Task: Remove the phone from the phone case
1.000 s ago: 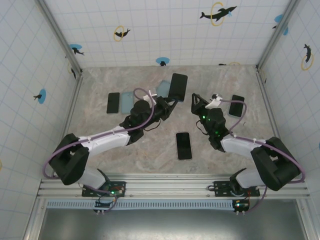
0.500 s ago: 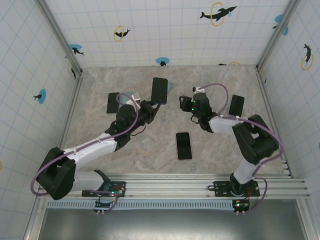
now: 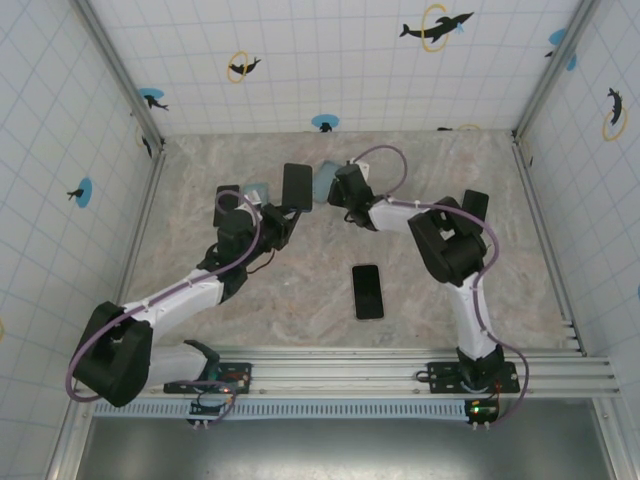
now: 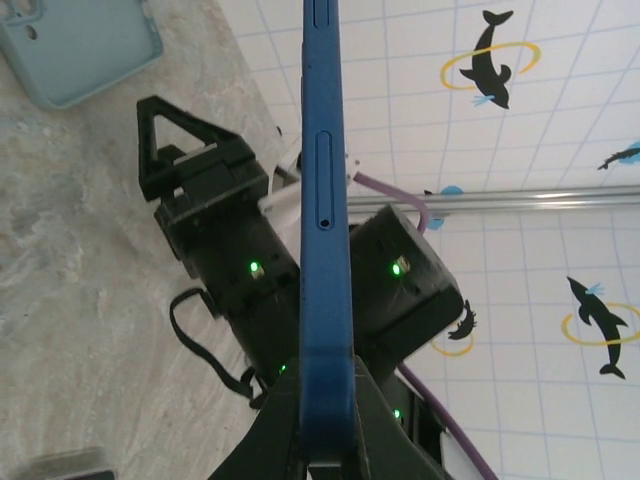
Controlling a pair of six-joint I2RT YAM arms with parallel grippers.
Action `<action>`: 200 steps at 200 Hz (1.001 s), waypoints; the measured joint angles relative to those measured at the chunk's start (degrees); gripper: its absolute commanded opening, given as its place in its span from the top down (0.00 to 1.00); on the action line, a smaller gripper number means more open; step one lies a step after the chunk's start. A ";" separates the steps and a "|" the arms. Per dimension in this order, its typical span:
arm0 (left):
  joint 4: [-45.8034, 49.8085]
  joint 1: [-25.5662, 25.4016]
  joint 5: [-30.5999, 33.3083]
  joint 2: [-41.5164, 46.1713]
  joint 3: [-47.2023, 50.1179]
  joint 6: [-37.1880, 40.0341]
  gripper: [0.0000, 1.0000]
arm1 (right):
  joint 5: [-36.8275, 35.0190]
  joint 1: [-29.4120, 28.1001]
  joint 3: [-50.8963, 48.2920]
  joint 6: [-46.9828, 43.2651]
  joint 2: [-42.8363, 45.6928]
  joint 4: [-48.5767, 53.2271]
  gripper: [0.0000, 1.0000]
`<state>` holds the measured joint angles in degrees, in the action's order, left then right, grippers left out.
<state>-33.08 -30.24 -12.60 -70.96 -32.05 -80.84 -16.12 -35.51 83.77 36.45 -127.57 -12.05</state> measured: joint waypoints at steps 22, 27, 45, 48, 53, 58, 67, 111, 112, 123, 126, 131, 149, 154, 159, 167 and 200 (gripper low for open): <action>0.15 1.14 -1.44 0.00 0.22 0.04 1.00 | -2.34 -0.46 5.84 -0.24 -4.39 3.23 0.44; 0.13 1.36 -1.79 0.00 0.22 0.04 1.00 | -2.93 -0.50 7.06 -0.33 -5.42 4.02 0.44; 0.13 2.08 -2.69 0.00 0.24 0.07 1.00 | -5.16 -0.81 9.92 -1.11 -7.87 6.23 0.45; 0.13 2.21 -2.89 0.00 0.26 0.07 1.00 | -5.60 -0.90 10.47 -1.29 -8.24 6.54 0.45; 0.13 2.34 -3.08 0.00 0.31 0.07 1.00 | -6.12 -1.01 11.47 -1.57 -8.72 7.19 0.46; 0.13 2.58 -3.32 0.00 0.31 0.07 1.00 | -6.58 -1.09 12.26 -1.88 -9.11 7.67 0.46; 0.13 2.78 -3.56 0.00 0.35 0.09 1.00 | -7.52 -1.38 14.14 -2.62 -10.19 8.85 0.48; 0.13 3.80 -4.81 0.11 1.20 0.07 1.00 | -11.13 -2.25 21.07 -5.35 -14.10 13.20 0.55; 0.13 3.80 -4.81 0.11 1.20 0.09 1.00 | -11.23 -2.29 21.20 -5.42 -14.19 13.20 0.56; 0.22 4.04 -4.98 0.11 1.31 0.07 1.00 | -11.80 -2.40 22.47 -6.23 -14.78 14.51 0.60; 0.24 4.07 -5.01 0.11 1.31 0.09 1.00 | -12.07 -2.40 22.77 -6.25 -14.95 14.73 0.61; 0.26 4.07 -5.01 0.11 1.31 0.09 1.00 | -12.28 -2.43 23.26 -6.67 -15.15 15.26 0.63; 0.31 4.17 -5.11 0.17 1.31 0.48 1.00 | -12.96 -2.54 24.13 -7.52 -15.63 16.26 0.74; 0.31 4.22 -5.22 0.17 1.31 0.57 1.00 | -13.09 -2.56 24.20 -7.50 -15.63 16.41 0.77; 0.33 4.22 -5.27 0.17 1.31 0.76 1.00 | -13.16 -2.64 24.26 -7.39 -15.63 16.59 0.79; 0.35 4.22 -5.42 0.17 1.31 0.98 1.00 | -13.25 -2.71 24.41 -7.52 -15.65 16.81 0.83; 0.48 4.44 -5.99 0.17 1.31 1.36 1.00 | -14.23 -2.82 24.50 -8.00 -15.63 17.40 0.97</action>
<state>-32.60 -25.80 -18.59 -70.78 -30.74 -79.48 -30.35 -38.33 108.27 28.45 -143.20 5.34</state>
